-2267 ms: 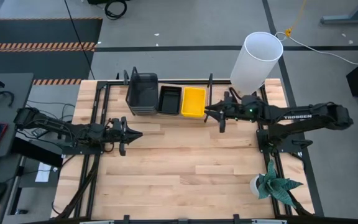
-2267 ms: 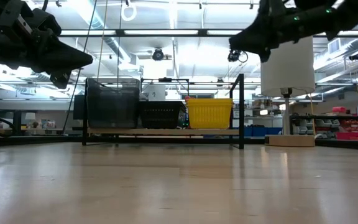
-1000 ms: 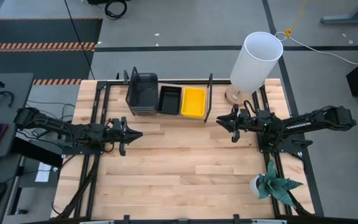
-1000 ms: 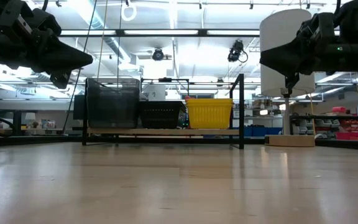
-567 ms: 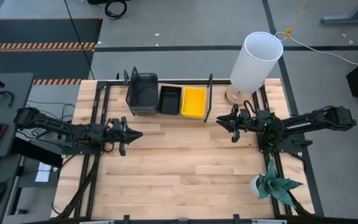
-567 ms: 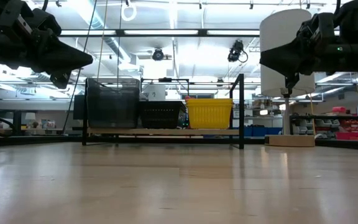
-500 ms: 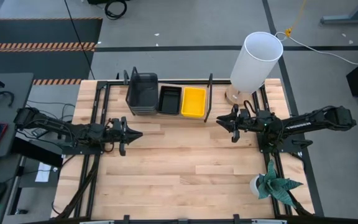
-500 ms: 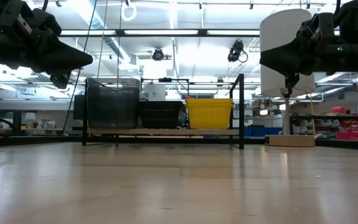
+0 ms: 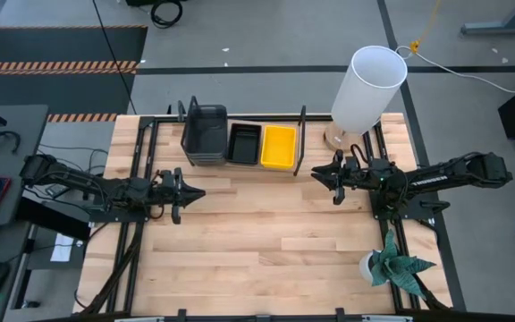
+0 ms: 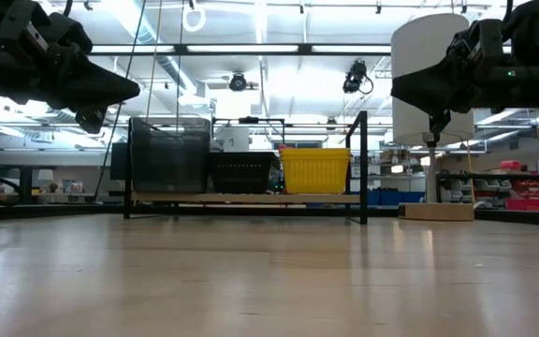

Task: Stack baskets on shelf by color
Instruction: Return to Home Position

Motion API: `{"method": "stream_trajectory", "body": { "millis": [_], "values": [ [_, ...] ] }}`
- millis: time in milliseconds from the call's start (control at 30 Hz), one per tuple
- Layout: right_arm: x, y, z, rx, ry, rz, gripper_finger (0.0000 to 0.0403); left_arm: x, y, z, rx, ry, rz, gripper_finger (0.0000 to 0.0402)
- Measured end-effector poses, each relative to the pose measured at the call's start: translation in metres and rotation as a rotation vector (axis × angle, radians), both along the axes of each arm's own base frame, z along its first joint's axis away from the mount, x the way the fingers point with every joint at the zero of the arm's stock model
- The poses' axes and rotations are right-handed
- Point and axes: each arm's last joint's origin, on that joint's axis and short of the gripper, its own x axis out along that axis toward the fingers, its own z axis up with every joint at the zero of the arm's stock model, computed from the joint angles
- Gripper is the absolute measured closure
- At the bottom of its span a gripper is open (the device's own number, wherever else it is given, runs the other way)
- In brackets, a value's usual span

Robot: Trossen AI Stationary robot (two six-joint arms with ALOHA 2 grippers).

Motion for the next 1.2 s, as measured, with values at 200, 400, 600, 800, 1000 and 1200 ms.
{"method": "stream_trajectory", "body": {
  "millis": [200, 400, 600, 800, 1000, 1200],
  "values": [
    [0.000, 0.000, 0.000, 0.000, 0.000, 0.000, 0.0306, 0.000, 0.000, 0.000, 0.000, 0.000, 0.000, 0.0376],
    [0.000, 0.000, 0.000, 0.000, 0.000, 0.000, 0.0306, 0.000, 0.000, 0.000, 0.000, 0.000, 0.000, 0.0371],
    [0.000, 0.000, 0.000, 0.000, 0.000, 0.000, 0.0306, 0.000, 0.000, 0.000, 0.000, 0.000, 0.000, 0.0366],
    [0.000, 0.000, 0.000, 0.000, 0.000, 0.000, 0.0306, 0.000, 0.000, 0.000, 0.062, 0.008, -0.002, 0.0374],
    [0.000, 0.000, 0.000, 0.000, 0.000, 0.000, 0.0306, -0.005, -0.001, -0.003, 0.146, 0.059, -0.032, 0.0372],
    [0.000, 0.000, 0.000, 0.000, 0.000, 0.000, 0.0306, -0.015, -0.001, -0.006, 0.156, 0.093, -0.053, 0.0366]
  ]
}}
